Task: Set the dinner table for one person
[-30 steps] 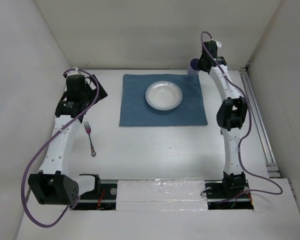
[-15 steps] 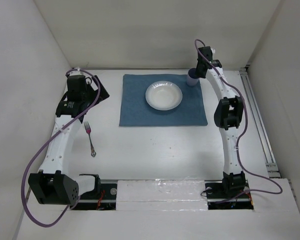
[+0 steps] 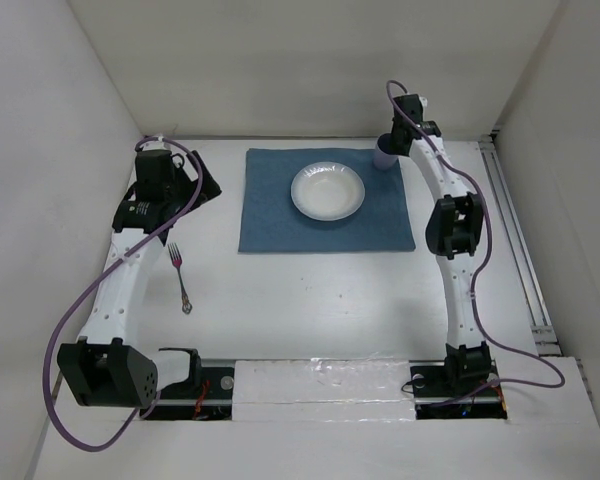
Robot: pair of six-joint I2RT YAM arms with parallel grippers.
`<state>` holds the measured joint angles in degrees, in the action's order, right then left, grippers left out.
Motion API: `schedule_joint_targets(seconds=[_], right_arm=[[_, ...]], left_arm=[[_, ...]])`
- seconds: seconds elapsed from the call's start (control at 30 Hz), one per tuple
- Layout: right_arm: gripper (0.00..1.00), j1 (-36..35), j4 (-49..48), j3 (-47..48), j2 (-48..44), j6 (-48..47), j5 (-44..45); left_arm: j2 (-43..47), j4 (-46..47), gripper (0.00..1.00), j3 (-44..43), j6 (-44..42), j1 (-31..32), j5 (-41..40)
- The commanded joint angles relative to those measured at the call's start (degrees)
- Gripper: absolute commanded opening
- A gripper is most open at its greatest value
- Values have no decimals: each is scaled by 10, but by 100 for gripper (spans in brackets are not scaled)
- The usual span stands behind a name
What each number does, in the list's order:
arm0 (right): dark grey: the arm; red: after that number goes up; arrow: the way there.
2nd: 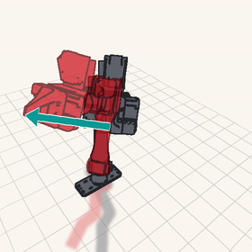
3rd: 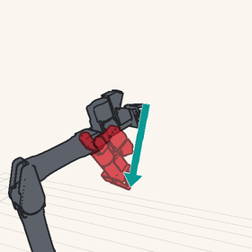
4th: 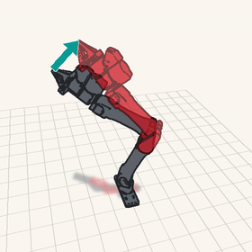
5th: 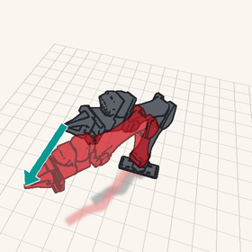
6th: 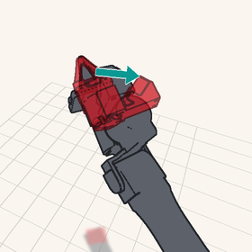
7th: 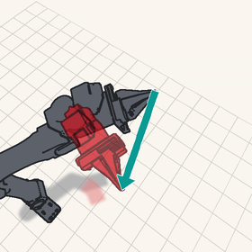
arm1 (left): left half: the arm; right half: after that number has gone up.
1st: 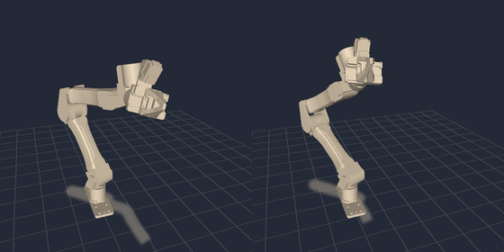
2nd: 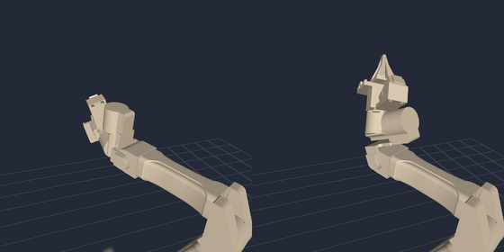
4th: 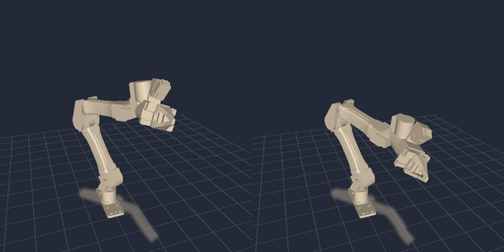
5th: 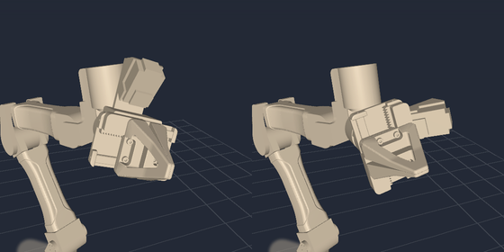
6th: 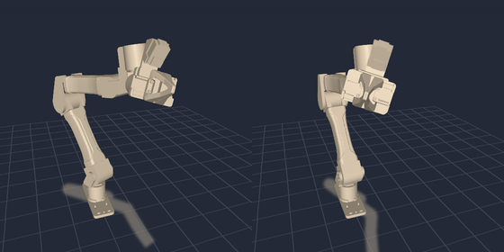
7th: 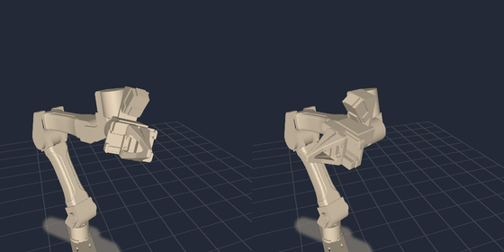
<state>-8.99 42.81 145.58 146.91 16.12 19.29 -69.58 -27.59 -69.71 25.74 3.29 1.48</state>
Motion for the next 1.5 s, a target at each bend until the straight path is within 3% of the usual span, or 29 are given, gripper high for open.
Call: schedule_joint_targets(seconds=[0.0, 0.13, 0.2, 0.27, 0.47, 0.5, 0.63, 0.83, 1.0, 1.13, 1.27, 1.37, 1.47], right_arm=[[38, 0, -18, 14, 11, -9, -7], [64, 0, -32, 28, -2, -4, -20], [69, 6, -26, 53, -9, 3, -29], [81, 6, -26, 53, -27, 12, -29], [93, 22, -59, 39, -114, 30, -28], [100, 22, -59, 39, -123, 30, -28], [100, 29, -59, -14, -195, 30, -7], [100, -9, -131, -275, -383, 50, 101], [100, 15, -148, -457, -535, 134, 31], [100, 62, -226, -683, -635, 147, -20], [100, 133, -196, -772, -643, 174, -85], [100, 144, -196, -806, -632, 197, -60], [100, 144, -188, -833, -620, 204, -93]], left_arm=[[3, 19, 100, 7, -9, -1, 12], [-2, 19, 100, 7, -9, -1, 12], [-2, 19, 100, 7, -9, -1, 12], [-7, 19, 100, 7, -9, -6, 12], [-13, 14, 100, 7, -3, -7, -16], [-13, 14, 100, 7, 2, -7, -16], [-13, 1, 100, 2, 22, -7, -54], [-23, -52, 100, -23, 94, -7, -162], [-23, -78, 100, -36, 115, -7, -215], [-6, -85, 100, -41, 121, -7, -208], [19, -85, 100, -31, 122, -7, -180], [24, -91, 100, -10, 137, -7, -192], [8, -113, 100, -17, 137, -7, -192]])
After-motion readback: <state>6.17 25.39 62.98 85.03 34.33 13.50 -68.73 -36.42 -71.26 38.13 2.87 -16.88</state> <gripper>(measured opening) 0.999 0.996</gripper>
